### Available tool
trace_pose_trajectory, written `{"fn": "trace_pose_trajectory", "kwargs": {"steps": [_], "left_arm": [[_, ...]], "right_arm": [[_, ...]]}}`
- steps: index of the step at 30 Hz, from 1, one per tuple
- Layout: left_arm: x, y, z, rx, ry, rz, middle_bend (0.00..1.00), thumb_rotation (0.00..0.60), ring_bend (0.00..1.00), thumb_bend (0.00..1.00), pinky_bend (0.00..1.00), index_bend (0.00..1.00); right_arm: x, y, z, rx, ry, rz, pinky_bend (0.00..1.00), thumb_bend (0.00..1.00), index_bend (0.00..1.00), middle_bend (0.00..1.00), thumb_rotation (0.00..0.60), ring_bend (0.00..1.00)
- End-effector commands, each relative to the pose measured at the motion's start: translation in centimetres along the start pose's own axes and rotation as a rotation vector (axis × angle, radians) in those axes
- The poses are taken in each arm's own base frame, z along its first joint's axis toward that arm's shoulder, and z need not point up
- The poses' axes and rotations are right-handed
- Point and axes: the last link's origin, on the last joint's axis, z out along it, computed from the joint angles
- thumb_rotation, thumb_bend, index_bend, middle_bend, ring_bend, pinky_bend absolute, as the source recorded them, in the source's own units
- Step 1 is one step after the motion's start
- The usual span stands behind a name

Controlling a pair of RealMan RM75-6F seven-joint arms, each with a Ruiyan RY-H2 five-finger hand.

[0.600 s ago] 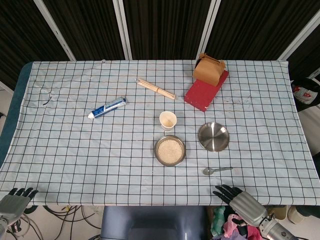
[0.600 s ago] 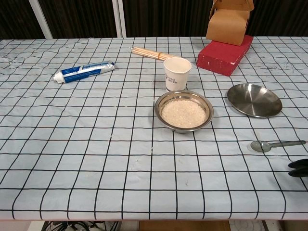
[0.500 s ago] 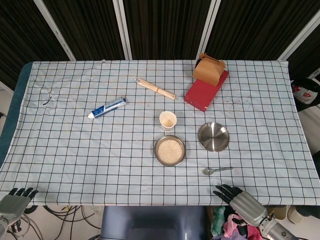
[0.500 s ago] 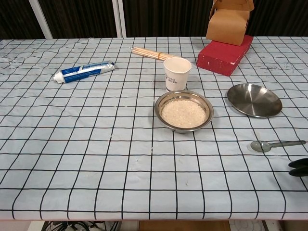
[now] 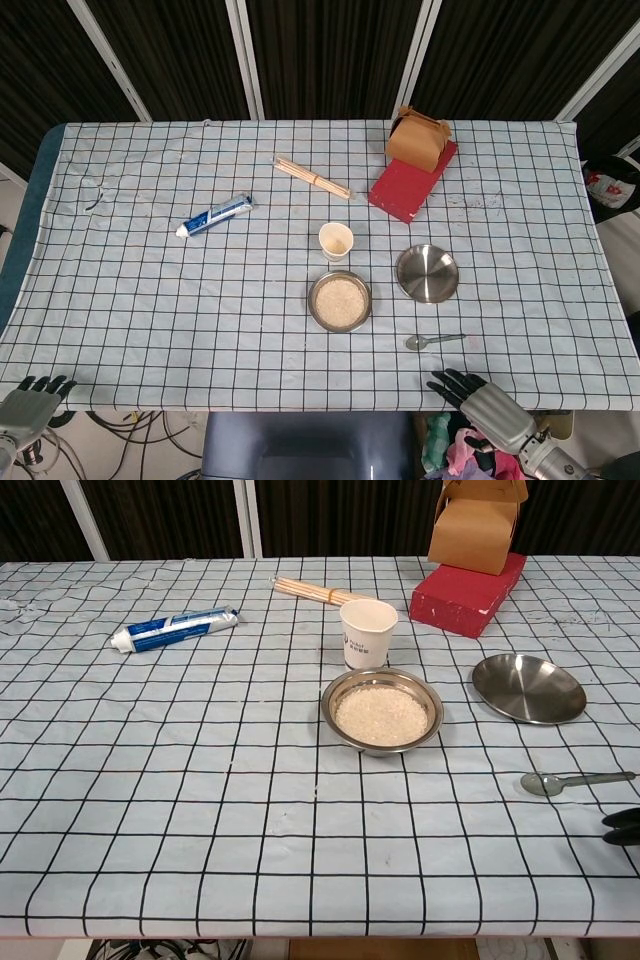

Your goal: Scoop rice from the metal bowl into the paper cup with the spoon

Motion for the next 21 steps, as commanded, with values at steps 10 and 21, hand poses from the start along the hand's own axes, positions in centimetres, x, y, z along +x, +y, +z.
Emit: {"fn": "trace_pose_trajectory", "kwargs": {"steps": [10,21], "left_arm": [[0.03,0.17,-0.01,-0.003,0.002,0.0,0.0,0.6,0.0,0.06,0.0,0.0],[0.06,0.05,-0.04,-0.001,0.004,0.002,0.0,0.6,0.0,0.06,0.0,0.0]], "right_arm": [[0.11,0.12,-0.12,-0.013,0.015,0.008,0.2,0.2,0.0,0.0,0.6,0.04],[0.7,0.02,0.32,-0.04,0.074,0.048,0.27,0.23,0.01,0.14,0.6,0.18]]}}
